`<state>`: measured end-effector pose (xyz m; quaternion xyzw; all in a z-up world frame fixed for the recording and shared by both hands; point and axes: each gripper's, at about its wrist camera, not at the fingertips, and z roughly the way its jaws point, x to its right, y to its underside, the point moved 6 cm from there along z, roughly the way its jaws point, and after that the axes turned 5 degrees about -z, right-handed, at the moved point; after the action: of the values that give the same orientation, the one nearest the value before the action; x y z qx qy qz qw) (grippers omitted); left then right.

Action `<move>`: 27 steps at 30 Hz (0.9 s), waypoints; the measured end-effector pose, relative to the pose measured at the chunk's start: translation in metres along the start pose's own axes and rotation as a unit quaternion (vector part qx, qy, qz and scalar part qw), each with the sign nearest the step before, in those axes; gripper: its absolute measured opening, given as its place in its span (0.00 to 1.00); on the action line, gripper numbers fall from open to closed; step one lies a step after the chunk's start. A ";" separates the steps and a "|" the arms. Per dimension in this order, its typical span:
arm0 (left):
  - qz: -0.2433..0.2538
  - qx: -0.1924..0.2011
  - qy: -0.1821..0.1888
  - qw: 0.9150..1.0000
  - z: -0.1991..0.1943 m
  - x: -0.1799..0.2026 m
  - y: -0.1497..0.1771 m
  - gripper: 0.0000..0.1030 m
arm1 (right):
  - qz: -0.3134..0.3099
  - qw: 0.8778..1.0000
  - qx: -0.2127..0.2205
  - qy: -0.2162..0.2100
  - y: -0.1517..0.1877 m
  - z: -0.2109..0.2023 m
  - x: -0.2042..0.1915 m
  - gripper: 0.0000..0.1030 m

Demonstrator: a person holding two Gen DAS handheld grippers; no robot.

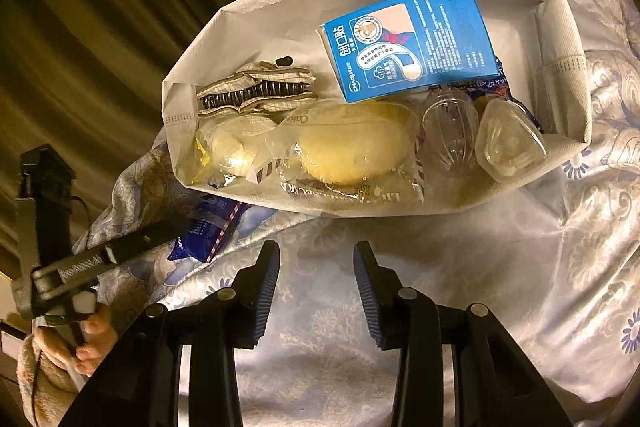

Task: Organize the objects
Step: 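Move the left gripper to the dark blue packet and grasp it, then grasp the blue packet with the right gripper while the left gripper opens and releases it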

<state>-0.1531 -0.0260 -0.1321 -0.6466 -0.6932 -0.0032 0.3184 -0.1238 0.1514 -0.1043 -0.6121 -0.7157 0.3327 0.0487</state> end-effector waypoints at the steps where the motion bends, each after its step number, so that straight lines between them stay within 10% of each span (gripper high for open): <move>1: 0.006 -0.001 -0.017 1.000 0.006 0.000 0.002 0.63 | 0.000 1.000 -0.001 0.000 0.000 0.000 0.001 0.36; 16: 0.069 -0.001 0.015 0.998 -0.010 0.047 0.028 0.35 | 0.003 1.000 0.000 -0.013 0.001 -0.002 0.002 0.36; 27: 0.223 0.030 0.011 0.974 -0.011 0.110 0.058 0.35 | 0.067 0.980 -0.024 -0.186 0.001 -0.002 -0.008 0.40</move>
<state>-0.0914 0.0775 -0.0977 -0.7747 -0.5280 0.0812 0.3383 -0.1201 0.1451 -0.1008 -0.5872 -0.6771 0.4261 -0.1227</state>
